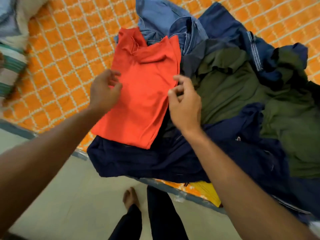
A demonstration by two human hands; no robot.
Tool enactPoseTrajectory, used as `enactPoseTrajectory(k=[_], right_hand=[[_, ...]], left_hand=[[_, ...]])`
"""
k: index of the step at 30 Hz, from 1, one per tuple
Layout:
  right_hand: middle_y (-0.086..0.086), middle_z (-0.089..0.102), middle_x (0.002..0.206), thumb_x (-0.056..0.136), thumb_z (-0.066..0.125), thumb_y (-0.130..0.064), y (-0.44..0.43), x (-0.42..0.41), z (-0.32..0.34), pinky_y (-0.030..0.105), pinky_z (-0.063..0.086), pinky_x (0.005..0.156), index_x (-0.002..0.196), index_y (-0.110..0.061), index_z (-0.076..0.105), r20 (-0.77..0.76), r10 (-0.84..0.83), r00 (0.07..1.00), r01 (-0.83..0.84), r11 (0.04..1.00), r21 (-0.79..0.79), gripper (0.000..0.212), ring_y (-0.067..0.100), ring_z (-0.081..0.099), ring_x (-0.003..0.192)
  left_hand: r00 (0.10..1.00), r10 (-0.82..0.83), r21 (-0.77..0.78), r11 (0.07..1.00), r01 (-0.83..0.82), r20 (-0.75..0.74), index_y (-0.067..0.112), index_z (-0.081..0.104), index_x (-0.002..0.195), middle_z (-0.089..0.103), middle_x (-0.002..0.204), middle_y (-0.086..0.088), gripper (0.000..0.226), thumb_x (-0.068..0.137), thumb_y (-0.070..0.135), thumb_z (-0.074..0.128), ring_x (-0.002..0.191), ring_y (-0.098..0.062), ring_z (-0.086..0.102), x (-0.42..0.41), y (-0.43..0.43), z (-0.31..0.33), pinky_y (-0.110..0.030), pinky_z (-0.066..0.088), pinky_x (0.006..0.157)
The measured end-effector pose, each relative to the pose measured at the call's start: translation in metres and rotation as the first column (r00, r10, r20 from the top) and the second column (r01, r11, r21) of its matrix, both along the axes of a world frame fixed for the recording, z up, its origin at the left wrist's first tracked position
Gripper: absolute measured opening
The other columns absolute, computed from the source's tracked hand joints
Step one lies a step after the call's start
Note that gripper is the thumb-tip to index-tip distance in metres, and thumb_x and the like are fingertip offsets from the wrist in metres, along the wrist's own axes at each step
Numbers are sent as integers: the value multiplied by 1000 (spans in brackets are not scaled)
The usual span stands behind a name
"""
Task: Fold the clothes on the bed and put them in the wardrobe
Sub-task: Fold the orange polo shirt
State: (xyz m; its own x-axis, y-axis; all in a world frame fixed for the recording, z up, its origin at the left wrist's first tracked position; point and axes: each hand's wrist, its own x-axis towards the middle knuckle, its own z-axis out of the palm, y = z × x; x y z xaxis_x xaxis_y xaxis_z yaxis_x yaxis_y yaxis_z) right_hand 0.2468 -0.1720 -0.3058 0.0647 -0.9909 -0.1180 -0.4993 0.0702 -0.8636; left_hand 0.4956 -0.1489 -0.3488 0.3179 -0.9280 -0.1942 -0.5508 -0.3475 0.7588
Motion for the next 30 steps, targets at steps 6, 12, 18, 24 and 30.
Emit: enactPoseTrajectory(k=[6,12,18,24,30], right_hand=[[5,53,142,69,81,-31,93,25,4,45,40,111,134,-27,60,-369,555,746,-598,801,-4,69,27,46,133],[5,66,130,71,65,-15,90,33,-20,57,40,110,116,-18,72,-514,436,739,-522,852,-28,45,27,58,127],[-7,73,82,91,56,-24,64,35,5,49,42,103,105,-19,73,-407,491,770,-559,827,-59,22,18,66,82],[-9,51,60,92,49,-34,53,37,48,41,44,68,82,-27,59,-178,611,771,-584,791,184,16,16,53,63],[-18,58,68,83,55,-33,79,26,55,35,42,72,86,-28,67,37,624,780,-566,681,464,13,2,52,69]], left_hand=[[942,-298,119,952,282,156,14,63,123,54,125,-2,59,66,28,52,119,-27,53,8,89,13,-39,42,100],[759,-611,392,770,504,226,21,31,156,37,156,-12,94,65,26,58,138,-35,40,39,123,11,-47,40,109],[661,-626,190,769,610,414,11,71,119,68,125,-12,56,73,18,41,114,-37,61,49,90,-1,-47,51,96],[665,-627,246,775,582,405,16,67,64,63,61,-3,26,58,17,42,60,-29,55,70,66,44,-26,31,48],[677,-713,505,524,686,-180,18,46,55,47,50,8,7,58,14,41,51,-8,44,63,101,76,-27,38,52]])
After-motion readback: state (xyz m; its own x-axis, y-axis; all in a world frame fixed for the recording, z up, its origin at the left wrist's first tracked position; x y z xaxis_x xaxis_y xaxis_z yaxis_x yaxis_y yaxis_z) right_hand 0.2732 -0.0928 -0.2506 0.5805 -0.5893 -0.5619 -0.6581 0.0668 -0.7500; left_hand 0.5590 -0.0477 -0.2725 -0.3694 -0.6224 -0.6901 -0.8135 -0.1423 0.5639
